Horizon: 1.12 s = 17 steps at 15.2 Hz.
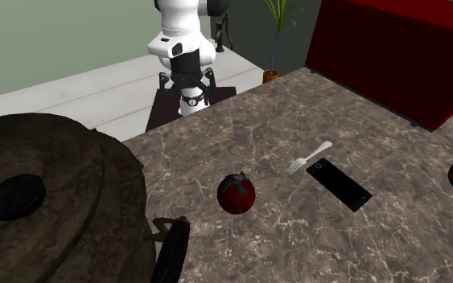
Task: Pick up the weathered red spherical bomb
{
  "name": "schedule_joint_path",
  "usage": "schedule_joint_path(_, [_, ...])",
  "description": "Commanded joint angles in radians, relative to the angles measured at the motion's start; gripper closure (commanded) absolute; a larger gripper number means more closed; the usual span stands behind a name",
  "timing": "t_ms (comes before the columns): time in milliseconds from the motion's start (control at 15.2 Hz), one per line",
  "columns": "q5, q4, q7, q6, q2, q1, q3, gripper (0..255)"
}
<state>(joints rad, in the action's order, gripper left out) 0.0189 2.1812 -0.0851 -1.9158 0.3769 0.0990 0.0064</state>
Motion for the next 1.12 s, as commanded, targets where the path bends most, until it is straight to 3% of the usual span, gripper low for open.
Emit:
schedule_joint_path(0, [0.006, -0.035, -0.010, -0.041, -0.062, 0.010, 0.010, 0])
schedule_joint_path(528, [0.048, -0.260, -0.037, -0.133, -0.325, 0.045, 0.054, 0])
schedule_joint_path(1056, [0.114, -0.541, -0.057, -0.156, -0.583, 0.088, 0.091, 0])
